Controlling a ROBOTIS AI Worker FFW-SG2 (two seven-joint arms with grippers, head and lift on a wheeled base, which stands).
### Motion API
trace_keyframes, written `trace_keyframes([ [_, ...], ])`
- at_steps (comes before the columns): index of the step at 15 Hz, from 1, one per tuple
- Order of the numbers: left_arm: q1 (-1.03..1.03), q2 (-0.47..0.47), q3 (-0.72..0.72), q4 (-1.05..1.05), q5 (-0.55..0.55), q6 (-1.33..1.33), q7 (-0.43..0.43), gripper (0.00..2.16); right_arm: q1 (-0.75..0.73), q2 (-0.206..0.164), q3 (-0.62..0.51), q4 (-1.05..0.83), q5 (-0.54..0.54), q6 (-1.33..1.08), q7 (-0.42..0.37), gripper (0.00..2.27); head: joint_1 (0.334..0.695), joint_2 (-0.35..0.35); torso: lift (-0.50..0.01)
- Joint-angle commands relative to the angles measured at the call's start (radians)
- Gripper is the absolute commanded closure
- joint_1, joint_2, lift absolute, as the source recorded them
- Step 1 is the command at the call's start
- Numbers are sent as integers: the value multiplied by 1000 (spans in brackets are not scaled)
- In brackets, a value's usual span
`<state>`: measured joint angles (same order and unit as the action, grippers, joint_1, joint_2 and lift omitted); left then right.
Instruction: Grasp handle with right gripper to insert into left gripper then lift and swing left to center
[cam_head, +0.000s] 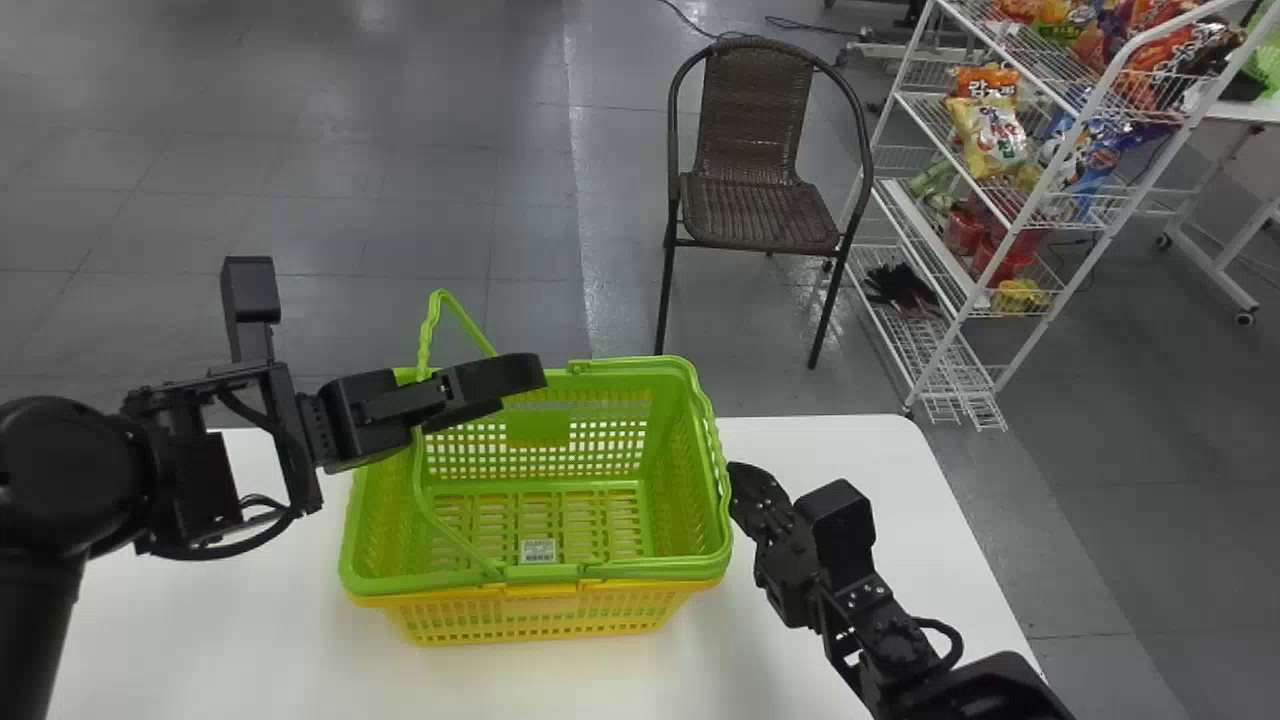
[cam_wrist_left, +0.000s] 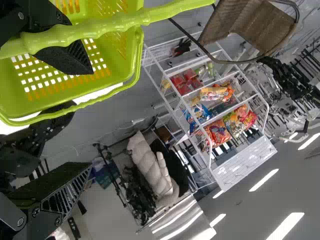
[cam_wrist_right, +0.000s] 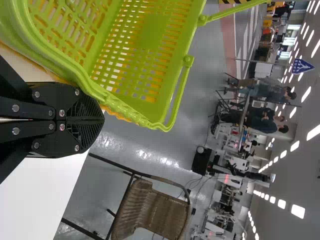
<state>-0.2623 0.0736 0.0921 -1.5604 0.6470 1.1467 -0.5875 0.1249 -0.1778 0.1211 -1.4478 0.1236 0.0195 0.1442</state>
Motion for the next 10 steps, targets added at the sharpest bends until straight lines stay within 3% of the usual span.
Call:
trace_keyframes([
  [1,0,0,-2,-1,2,0,0,184,18,0,0,-54,-16,23,0,2094,695,-150,0],
  [10,2,-3,-6,-3,2,0,0,181,35,7,34,-181,-21,103,-5,2094,695,-135,0],
])
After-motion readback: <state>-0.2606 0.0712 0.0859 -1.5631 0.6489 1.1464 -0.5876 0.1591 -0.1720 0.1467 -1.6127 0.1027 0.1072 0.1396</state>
